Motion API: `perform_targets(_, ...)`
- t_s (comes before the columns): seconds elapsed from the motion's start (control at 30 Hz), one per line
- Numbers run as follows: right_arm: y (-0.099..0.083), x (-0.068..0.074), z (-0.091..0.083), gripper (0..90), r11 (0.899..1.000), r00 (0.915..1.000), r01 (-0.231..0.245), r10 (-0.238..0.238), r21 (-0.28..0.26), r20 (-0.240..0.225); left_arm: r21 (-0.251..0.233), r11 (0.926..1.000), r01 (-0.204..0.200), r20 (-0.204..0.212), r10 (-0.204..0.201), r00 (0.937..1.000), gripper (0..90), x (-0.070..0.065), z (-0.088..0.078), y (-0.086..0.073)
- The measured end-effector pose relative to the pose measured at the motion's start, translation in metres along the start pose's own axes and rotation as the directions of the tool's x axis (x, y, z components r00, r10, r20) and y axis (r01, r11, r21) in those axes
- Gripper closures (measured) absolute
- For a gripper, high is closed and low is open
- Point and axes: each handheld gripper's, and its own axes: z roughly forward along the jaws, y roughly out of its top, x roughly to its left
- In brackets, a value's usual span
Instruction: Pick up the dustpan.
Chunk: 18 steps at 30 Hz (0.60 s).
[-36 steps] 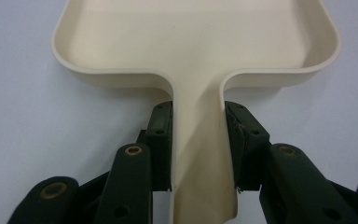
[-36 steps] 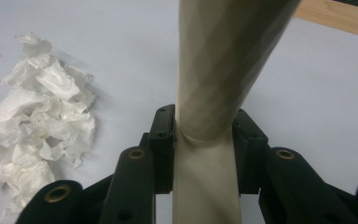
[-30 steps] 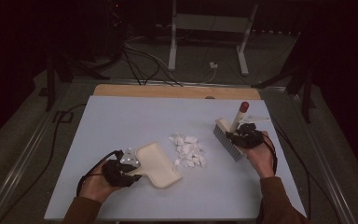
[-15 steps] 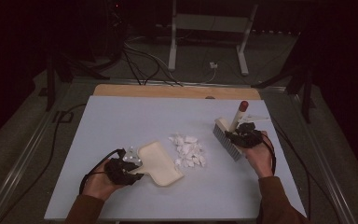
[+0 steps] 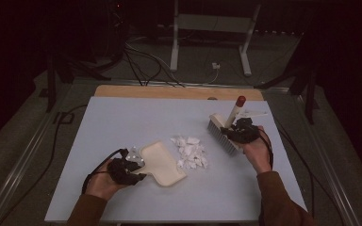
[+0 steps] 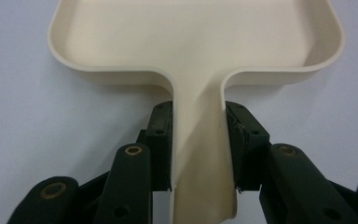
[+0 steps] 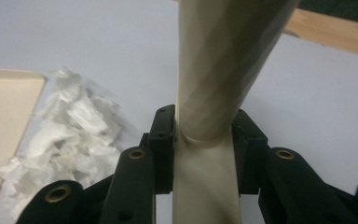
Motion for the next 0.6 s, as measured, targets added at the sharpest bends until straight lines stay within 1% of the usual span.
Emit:
perform_targets(0.1,0.009,0.005,0.003,67.0,1.0,0.9997,0.024,-0.024,0.005,-0.004,-0.003,1.0,0.006,0.0,-0.006,1.0,66.4,0.0,0.0,0.0)
perform_targets(0.27,0.022,0.013,0.009,67.0,0.998,0.9978,0.065,-0.065,0.007,-0.009,-0.004,1.0,0.005,0.001,-0.005,1.0,66.4,0.001,0.001,0.0)
perform_targets(0.43,0.029,0.021,0.018,67.0,0.994,0.9941,0.107,-0.107,0.016,-0.021,-0.002,1.0,0.003,0.001,-0.003,1.0,66.4,0.001,0.001,0.0)
perform_targets(0.57,0.034,0.026,0.024,67.0,0.991,0.9909,0.131,-0.131,0.018,-0.03,-0.002,1.0,0.003,0.002,-0.003,1.0,66.5,0.001,0.001,0.001)
perform_targets(0.6,0.035,0.027,0.026,67.0,0.991,0.9907,0.132,-0.131,0.017,-0.037,-0.002,1.0,0.003,0.002,-0.003,1.0,66.5,0.001,0.002,0.001)
